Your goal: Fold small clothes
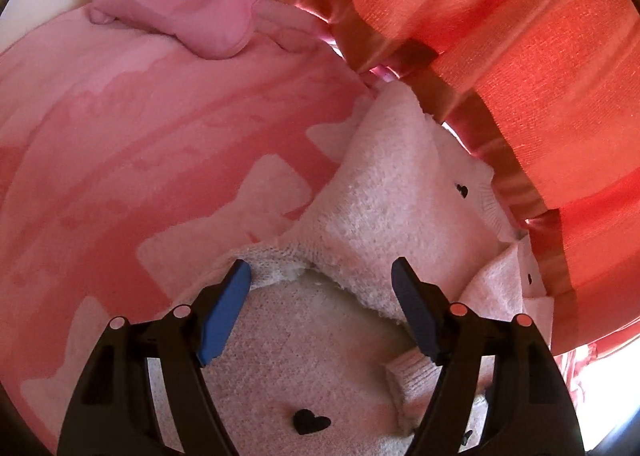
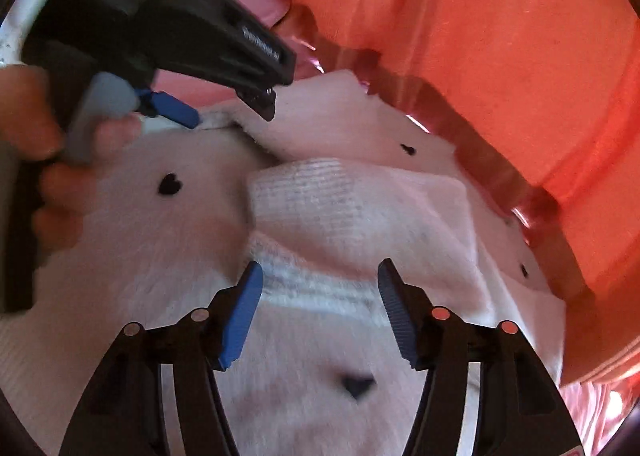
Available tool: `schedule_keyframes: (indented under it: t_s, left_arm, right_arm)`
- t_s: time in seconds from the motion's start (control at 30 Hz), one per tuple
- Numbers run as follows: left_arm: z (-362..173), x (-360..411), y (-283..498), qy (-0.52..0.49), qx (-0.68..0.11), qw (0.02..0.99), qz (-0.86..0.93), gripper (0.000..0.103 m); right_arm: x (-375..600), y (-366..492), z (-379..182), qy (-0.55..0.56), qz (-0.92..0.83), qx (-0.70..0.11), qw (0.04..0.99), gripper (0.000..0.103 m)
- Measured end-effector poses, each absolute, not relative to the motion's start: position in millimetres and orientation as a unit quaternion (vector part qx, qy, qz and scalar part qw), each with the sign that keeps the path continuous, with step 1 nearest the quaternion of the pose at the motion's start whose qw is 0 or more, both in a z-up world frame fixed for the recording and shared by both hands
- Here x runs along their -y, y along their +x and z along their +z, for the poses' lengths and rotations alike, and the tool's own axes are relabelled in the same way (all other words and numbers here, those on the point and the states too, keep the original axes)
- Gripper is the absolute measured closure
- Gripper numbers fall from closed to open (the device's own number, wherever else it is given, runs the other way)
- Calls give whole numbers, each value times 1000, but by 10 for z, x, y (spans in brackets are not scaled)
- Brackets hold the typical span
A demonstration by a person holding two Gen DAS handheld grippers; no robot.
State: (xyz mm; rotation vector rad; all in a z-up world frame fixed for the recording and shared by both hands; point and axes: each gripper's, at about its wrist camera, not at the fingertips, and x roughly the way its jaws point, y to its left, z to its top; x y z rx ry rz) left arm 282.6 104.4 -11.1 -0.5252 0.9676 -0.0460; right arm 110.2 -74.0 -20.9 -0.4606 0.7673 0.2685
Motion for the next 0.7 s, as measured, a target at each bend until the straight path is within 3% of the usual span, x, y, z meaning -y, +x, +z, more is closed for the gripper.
schedule_keyframes:
  t_s: [0.03, 0.2, 0.3, 0.33, 0.37, 0.47, 0.53, 0.57, 0.6, 0.7]
  left_arm:
    - [-118, -1059, 2822, -251, -460, 851, -23, 32]
    - [-134, -1105, 2850, -270, -464, 843, -26, 33]
    - [-131, -1110, 2849, -275, -464, 842, -27, 33]
    - [-129, -1102, 2843, -274, -464, 842, -26, 33]
    - [-125, -1094, 2839, -272, -464, 843, -25, 33]
    - [-114, -1060, 2841, -268, -465, 843, -20, 33]
    - [-117, -1053, 2839, -266, -465, 844, -19, 33]
    - [-118, -1053, 2834, -267, -465, 844, -19, 33]
    - [-119, -1056, 2830, -266, -464, 844, -19, 33]
    - [-126, -1067, 2835, -263, -465, 845, -21, 33]
  right_arm:
    - [824, 1191, -175, -182, 134, -385, 895, 102]
    - [2249, 1214, 606, 142, 67, -313, 937, 103]
    - [3225, 1006, 667, 274, -19, -270, 923, 103]
    - [3342, 940, 625, 254, -58, -272, 927, 103]
    - [3362, 894, 560, 208, -90, -284, 932, 95]
    - [2972, 871, 419, 112, -53, -313, 942, 91]
    - [2428, 915, 390, 18, 11, -326, 945, 70]
    - [2136, 894, 379, -33, 32, -321, 946, 49]
    - [1791, 872, 337, -93, 58, -309, 945, 39]
    - [1066, 864, 91, -209, 118, -312, 919, 37]
